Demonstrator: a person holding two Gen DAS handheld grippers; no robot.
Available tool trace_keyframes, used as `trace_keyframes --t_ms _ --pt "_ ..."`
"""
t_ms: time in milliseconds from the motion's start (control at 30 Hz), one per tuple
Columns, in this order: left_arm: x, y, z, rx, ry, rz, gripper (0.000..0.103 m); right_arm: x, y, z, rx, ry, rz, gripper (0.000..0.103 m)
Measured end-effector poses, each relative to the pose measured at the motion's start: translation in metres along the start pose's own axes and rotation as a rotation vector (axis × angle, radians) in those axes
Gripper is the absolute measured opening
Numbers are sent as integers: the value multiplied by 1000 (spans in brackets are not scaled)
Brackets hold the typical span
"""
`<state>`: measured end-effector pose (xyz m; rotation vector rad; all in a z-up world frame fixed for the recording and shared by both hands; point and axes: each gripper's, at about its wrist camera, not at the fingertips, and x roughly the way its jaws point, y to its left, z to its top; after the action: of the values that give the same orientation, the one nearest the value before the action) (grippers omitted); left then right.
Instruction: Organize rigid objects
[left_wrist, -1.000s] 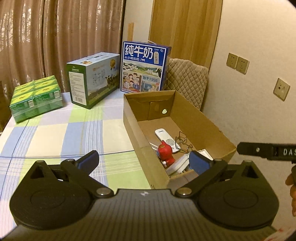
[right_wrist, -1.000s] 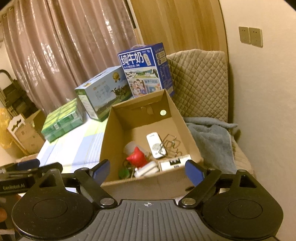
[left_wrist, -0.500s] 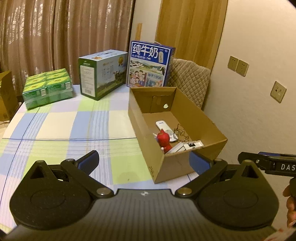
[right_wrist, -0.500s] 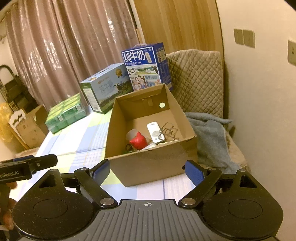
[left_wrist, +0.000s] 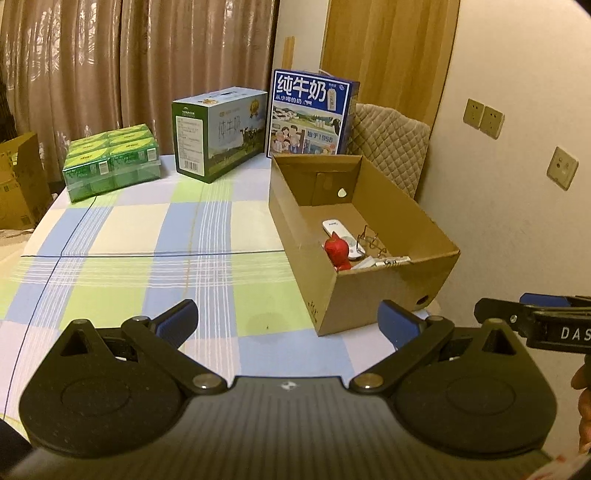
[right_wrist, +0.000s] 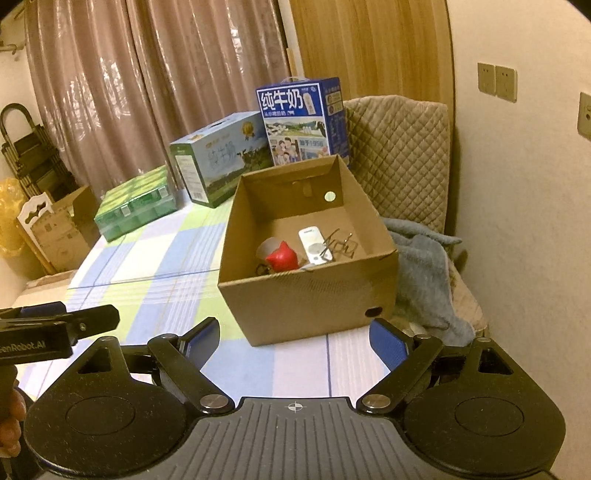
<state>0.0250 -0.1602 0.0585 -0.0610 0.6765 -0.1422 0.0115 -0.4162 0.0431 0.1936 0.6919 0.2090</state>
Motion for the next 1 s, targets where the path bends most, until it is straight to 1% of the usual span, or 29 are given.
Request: trace_keyframes --t_ms 167,1000 --pt "2 0 -5 -8 18 -4 102 1 1 -4 0 12 3 85" --pt "3 -4 -10 14 23 1 102 -3 1 -8 -11 4 -7 85"
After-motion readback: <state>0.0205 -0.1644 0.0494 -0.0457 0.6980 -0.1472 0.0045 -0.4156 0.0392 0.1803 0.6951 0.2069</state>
